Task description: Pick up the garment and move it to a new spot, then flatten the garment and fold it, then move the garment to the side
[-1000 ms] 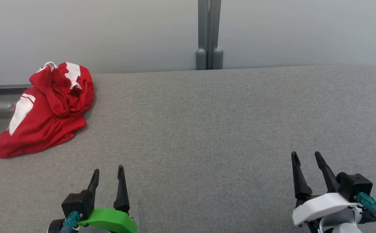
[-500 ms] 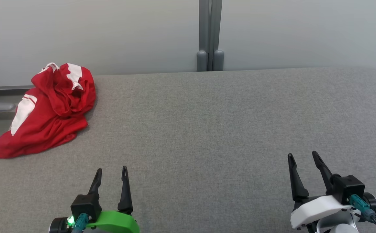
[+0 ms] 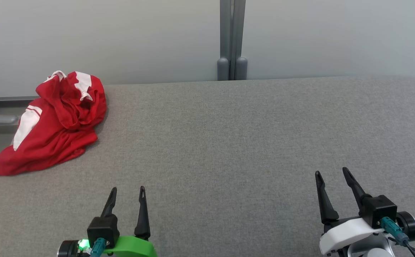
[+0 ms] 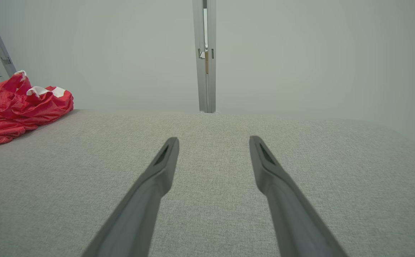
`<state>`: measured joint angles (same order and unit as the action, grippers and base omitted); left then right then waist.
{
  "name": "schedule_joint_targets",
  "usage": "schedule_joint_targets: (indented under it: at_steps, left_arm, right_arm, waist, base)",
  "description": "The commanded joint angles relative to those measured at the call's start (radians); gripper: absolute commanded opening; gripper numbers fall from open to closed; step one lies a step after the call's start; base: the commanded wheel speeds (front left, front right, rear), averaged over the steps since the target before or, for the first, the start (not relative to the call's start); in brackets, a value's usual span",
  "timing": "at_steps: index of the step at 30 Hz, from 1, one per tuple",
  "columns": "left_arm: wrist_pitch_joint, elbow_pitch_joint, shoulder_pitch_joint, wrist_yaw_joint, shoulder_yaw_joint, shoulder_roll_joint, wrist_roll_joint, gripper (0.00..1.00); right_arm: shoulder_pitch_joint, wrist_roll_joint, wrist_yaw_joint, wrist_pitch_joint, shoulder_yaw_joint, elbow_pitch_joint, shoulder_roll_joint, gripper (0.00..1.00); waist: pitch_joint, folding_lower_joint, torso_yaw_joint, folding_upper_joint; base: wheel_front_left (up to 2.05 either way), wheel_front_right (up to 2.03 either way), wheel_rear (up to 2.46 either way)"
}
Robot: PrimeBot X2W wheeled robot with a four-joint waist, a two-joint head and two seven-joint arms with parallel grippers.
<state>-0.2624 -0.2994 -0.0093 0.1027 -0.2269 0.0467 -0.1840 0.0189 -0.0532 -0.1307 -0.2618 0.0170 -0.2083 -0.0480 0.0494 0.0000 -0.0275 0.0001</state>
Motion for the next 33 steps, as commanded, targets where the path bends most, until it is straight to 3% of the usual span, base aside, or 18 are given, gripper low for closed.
schedule_joint_targets:
  at_steps: [1, 19, 25, 33]
  left_arm:
    - [-0.004, -0.003, 0.012, 0.004, 0.001, 0.006, -0.001, 1.00]
    - [-0.002, -0.012, 0.002, 0.002, -0.004, 0.006, -0.007, 1.00]
    - [-0.002, -0.007, -0.021, 0.001, -0.007, 0.006, 0.002, 1.00]
    - [-0.002, 0.005, -0.036, -0.002, 0.017, 0.006, 0.021, 1.00]
  right_arm:
    - [0.012, 0.003, 0.000, -0.005, 0.000, -0.002, -0.004, 1.00]
    - [0.019, -0.007, 0.000, -0.005, -0.004, 0.002, -0.004, 1.00]
    - [0.021, -0.019, 0.000, -0.004, -0.003, 0.007, -0.004, 1.00]
    - [0.006, -0.037, 0.000, -0.004, 0.005, 0.009, -0.004, 1.00]
  waist:
    - [0.000, 0.0000, 0.000, -0.0001]
    - [-0.001, 0.0000, -0.017, -0.0001]
    - [-0.008, 0.0000, -0.105, -0.0001]
    - [-0.017, 0.0000, -0.297, -0.0001]
  base:
    - [0.00, 0.00, 0.00]
    - [0.00, 0.00, 0.00]
    - [0.00, 0.00, 0.00]
    - [0.00, 0.00, 0.00]
